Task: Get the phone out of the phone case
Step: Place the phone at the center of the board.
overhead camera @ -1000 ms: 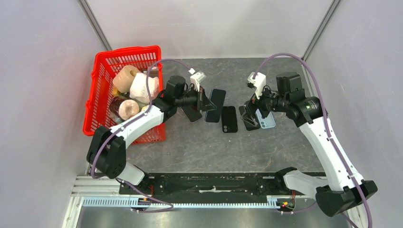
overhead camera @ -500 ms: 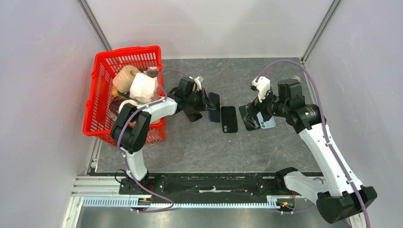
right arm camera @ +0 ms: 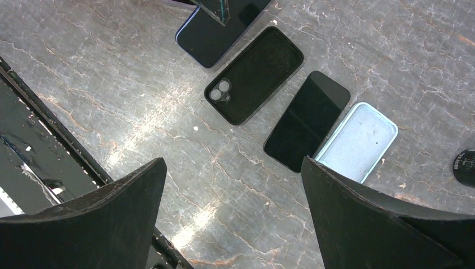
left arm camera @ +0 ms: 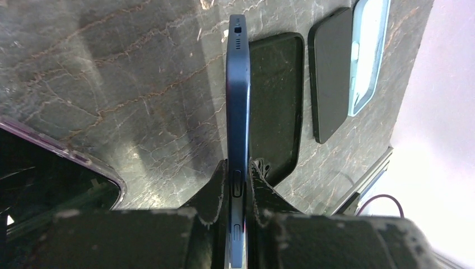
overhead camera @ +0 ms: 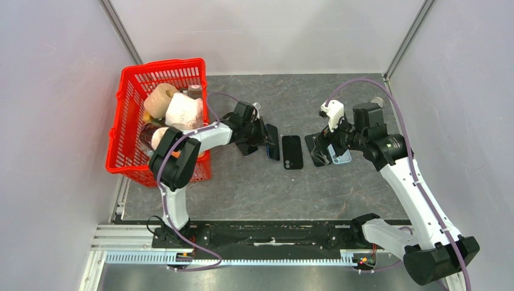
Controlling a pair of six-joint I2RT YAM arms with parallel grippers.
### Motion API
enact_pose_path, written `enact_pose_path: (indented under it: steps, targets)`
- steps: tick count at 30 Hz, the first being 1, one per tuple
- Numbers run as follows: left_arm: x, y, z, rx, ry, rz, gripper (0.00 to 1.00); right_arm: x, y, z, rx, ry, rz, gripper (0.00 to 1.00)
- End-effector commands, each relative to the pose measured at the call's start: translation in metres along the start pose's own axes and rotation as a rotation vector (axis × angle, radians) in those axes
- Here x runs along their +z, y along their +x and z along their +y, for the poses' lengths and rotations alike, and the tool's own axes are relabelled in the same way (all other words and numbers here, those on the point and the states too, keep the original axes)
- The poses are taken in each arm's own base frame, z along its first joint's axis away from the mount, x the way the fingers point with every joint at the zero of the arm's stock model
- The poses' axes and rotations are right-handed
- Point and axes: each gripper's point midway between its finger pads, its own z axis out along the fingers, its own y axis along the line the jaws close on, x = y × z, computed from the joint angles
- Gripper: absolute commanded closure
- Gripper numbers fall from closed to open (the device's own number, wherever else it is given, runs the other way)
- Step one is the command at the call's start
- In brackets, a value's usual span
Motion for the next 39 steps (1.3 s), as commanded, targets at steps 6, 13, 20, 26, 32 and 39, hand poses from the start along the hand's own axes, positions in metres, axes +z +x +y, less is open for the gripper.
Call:
enact_pose_path:
  steps: [6, 13, 20, 26, 32, 39]
  targets:
    - [0.006, 0.000, -0.017, 0.000, 0.009, -0.014, 0.96, -0.001, -0.008, -0.003, -0.007, 0.018, -0.053, 0.03]
    - [0.010, 0.005, -0.003, 0.006, -0.047, -0.011, 0.94, -0.003, -0.006, -0.003, -0.004, 0.022, -0.055, 0.03]
    - [0.012, 0.009, 0.010, 0.008, -0.086, -0.007, 0.85, -0.002, -0.005, -0.004, 0.004, 0.021, -0.056, 0.03]
    - [0.017, 0.014, 0.019, 0.004, -0.108, 0.008, 0.72, 0.000, -0.003, -0.004, 0.008, 0.019, -0.052, 0.00]
    - [0.016, 0.016, 0.025, 0.008, -0.133, 0.010, 0.59, 0.001, -0.003, -0.004, 0.011, 0.016, -0.054, 0.01]
    - [0.003, 0.014, 0.029, 0.043, -0.181, -0.026, 0.40, 0.003, -0.002, -0.004, 0.018, 0.008, -0.055, 0.01]
